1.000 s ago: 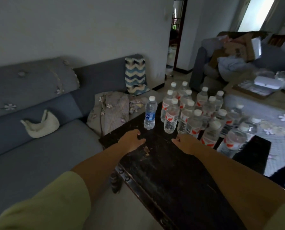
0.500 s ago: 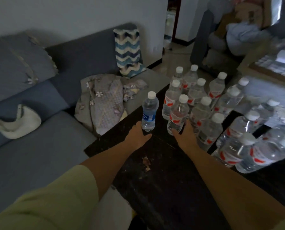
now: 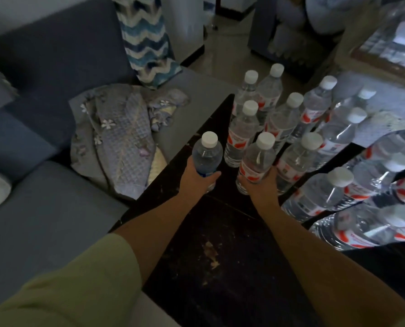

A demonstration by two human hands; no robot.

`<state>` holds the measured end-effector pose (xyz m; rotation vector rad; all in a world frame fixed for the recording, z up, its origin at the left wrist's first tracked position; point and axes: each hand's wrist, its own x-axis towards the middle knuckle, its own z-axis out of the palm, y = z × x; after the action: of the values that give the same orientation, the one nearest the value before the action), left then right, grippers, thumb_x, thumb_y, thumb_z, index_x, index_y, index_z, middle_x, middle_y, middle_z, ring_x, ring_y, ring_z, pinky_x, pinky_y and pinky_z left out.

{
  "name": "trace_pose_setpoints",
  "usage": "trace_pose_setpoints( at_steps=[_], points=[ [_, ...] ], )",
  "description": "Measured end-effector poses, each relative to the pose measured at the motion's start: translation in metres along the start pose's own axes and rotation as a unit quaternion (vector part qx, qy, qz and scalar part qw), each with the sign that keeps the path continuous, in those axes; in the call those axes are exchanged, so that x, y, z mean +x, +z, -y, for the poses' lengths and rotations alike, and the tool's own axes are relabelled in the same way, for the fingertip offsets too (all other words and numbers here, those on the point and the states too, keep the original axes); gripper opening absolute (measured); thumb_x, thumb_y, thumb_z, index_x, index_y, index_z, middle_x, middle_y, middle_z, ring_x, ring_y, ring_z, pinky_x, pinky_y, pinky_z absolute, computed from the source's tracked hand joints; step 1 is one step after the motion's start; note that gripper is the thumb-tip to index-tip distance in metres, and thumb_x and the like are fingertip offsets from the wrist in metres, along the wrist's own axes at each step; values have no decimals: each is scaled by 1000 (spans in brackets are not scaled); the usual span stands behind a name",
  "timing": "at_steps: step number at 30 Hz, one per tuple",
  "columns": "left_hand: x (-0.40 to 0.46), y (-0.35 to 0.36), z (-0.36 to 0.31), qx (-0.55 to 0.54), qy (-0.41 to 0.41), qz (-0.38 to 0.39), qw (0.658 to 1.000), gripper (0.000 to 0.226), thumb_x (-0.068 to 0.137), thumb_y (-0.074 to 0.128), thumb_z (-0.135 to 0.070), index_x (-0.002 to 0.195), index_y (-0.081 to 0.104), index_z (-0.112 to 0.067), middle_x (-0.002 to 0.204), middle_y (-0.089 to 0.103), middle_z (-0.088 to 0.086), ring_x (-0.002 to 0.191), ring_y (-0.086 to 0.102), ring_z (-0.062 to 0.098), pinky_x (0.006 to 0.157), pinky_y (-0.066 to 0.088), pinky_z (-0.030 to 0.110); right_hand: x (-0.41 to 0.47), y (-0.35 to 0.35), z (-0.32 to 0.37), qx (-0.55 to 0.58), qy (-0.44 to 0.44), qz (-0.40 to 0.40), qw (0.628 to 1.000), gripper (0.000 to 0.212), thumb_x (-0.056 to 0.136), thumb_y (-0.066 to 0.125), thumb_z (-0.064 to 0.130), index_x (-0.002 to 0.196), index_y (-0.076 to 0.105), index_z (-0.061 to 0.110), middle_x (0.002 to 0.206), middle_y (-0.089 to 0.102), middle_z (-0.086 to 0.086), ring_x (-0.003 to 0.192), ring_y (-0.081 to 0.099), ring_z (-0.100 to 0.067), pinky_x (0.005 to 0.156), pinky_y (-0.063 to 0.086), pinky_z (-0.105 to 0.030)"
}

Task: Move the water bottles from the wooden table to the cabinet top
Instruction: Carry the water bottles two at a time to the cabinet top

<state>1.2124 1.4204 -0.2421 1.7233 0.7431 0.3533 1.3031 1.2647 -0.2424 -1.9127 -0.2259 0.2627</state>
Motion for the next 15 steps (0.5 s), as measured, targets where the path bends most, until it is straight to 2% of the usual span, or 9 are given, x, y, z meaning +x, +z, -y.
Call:
trace_pose_setpoints(
  at_steps=[5,9,13,15],
  points=[
    [8,-6,3,39,-8,16,999,61,81,75,-25,133,47,-11,124,60,8,114,57,24,92,47,33,1,4,2,-11,9,-9,1000,72,76,81,30,133,40,13,116,48,10,106,50,-7,88,40,-23],
    [-2,-8,3,53,-8,22,998,60,81,75,-25,133,47,-14,123,61,4,112,58,21,85,42,25,-7,-1,2,-9,15,22,1000,63,74,82,31,124,45,21,114,52,10,103,53,-6,88,41,-22],
    [-21,-6,-2,64,-20,46,997,68,80,75,-26,139,41,-19,135,55,3,121,52,21,90,39,23,-24,-11,1,3,16,55,998,55,74,83,30,112,43,34,103,54,18,92,54,1,72,40,-4],
    [-33,-4,-3,72,-24,44,996,69,80,75,-27,139,41,-18,136,54,3,122,52,22,90,39,22,-33,-19,-1,11,20,74,997,56,74,83,31,116,46,34,109,57,15,98,56,-2,78,42,-11]
  ],
)
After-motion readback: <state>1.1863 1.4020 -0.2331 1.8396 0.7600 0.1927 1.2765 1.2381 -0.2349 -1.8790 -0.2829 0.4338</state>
